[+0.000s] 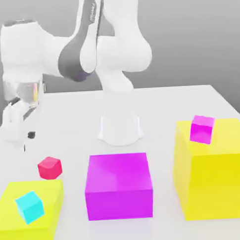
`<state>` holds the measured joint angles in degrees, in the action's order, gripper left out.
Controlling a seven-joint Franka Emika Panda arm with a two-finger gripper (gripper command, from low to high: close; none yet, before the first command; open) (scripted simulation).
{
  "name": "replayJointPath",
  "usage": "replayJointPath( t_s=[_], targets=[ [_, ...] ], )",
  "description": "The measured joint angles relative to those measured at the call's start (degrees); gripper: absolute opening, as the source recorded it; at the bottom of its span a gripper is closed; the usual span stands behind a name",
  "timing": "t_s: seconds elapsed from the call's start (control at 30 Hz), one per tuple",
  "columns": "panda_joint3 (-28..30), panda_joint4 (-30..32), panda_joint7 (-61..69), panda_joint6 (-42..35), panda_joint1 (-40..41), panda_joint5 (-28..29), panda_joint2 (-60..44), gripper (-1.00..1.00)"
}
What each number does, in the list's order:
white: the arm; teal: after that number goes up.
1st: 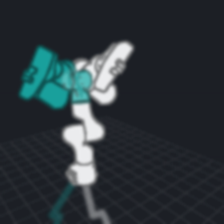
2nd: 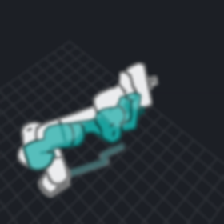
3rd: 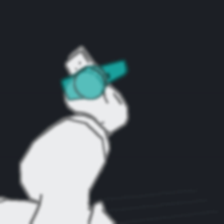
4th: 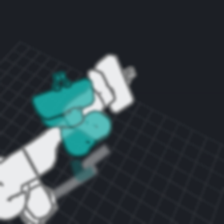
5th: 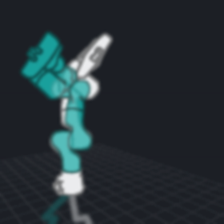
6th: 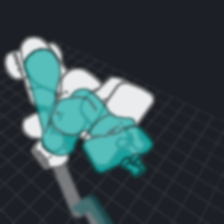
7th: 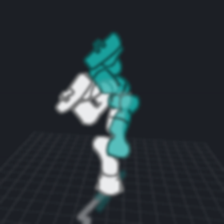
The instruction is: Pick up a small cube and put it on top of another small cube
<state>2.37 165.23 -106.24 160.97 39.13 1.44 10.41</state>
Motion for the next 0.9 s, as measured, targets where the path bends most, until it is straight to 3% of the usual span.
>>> replayJointPath(
  t_s=[0.13,0.37,0.4,0.63,0.9],
  targets=[
    [1.73,4.32,-7.96,5.30,3.91,-0.26,-6.42,0.00],
    [-1.54,2.55,-6.46,17.12,6.88,-3.88,-20.72,0.00],
    [-2.06,2.23,-6.40,18.68,7.41,-3.93,-22.59,-1.00],
    [-2.30,2.16,-6.44,19.14,7.66,-3.86,-22.98,-1.00],
    [-0.51,4.77,-8.48,6.62,6.70,-1.04,-7.88,-1.00]
  ],
)
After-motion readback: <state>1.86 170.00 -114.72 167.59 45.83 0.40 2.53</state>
